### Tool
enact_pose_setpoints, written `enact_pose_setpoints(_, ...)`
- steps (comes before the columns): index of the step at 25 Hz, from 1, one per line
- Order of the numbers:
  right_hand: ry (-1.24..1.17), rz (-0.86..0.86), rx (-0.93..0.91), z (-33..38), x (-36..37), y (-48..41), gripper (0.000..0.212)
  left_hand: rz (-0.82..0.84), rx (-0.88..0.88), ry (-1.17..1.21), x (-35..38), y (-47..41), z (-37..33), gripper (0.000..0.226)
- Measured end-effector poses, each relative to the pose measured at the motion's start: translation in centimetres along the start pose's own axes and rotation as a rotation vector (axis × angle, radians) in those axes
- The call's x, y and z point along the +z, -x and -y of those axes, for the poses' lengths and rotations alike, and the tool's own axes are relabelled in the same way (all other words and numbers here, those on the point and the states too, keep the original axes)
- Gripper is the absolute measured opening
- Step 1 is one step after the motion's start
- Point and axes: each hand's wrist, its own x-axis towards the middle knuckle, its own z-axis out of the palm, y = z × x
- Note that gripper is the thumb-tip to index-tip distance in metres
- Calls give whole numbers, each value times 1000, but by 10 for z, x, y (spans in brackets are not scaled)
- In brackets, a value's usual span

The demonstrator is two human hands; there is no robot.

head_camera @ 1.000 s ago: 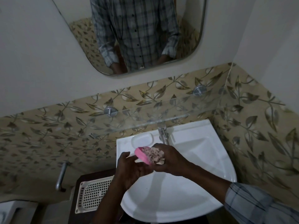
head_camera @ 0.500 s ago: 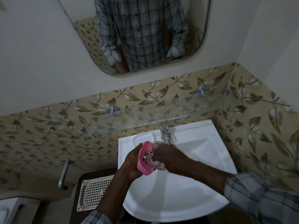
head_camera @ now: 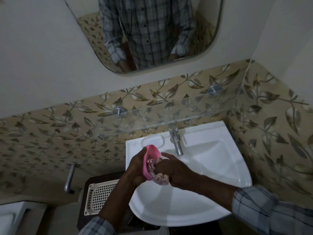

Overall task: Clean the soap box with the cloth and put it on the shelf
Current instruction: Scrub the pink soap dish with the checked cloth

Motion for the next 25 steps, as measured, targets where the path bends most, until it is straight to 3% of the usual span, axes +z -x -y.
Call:
enact_pose_setpoints(1, 35, 49, -51, -4, 0, 5, 38, 7, -24, -15, 0, 0, 0, 61)
enact_pose_setpoints(2, -4, 55, 20, -4, 4, 7, 36, -18, 8, -28, 3, 1, 6, 61)
enact_pose_setpoints(3, -126, 21, 215, 2, 6, 3, 31, -73, 83, -41, 4, 0, 15, 60)
enact_pose_setpoints(5, -709, -59, 760, 25, 8, -16, 21, -154, 319, -55, 8, 3, 31, 59)
enact_pose_setpoints(6, -1010, -117, 933, 30, 7, -24, 20, -122, 453, -37, 9, 4, 42, 60)
enact_pose_setpoints(8, -1270, -257, 1049, 30, -7, -36, 18, -29, 627, -116, 12, 2, 53, 62)
enact_pose_setpoints(12, -933, -269, 941, 47, -17, -42, 32, -56, 689, -475, 14, 3, 48, 73)
enact_pose_setpoints(14, -777, -315, 908, 43, -13, -37, 31, 48, 719, -642, -3, 2, 46, 91)
enact_pose_setpoints(15, -731, -306, 829, 37, -16, -31, 31, 112, 729, -603, -14, 1, 43, 96)
enact_pose_setpoints(16, -633, -281, 679, 29, -20, -26, 33, 176, 621, -382, -21, 3, 36, 94)
enact_pose_setpoints(18, -241, -187, 220, 5, -27, -14, 44, 137, 246, 18, -30, -2, 13, 76)
enact_pose_setpoints(19, -18, -136, -4, -4, -26, -9, 48, 182, 11, 121, -28, -4, 3, 73)
enact_pose_setpoints(21, 225, -44, -254, -10, -19, 0, 50, 261, -233, 191, -15, 1, -9, 82)
enact_pose_setpoints(23, 278, 7, -251, -11, -10, 7, 51, 233, -266, 217, -1, -4, -6, 80)
enact_pose_setpoints(25, 189, 8, -46, -3, 0, 10, 44, 119, -166, 195, 11, -7, 5, 74)
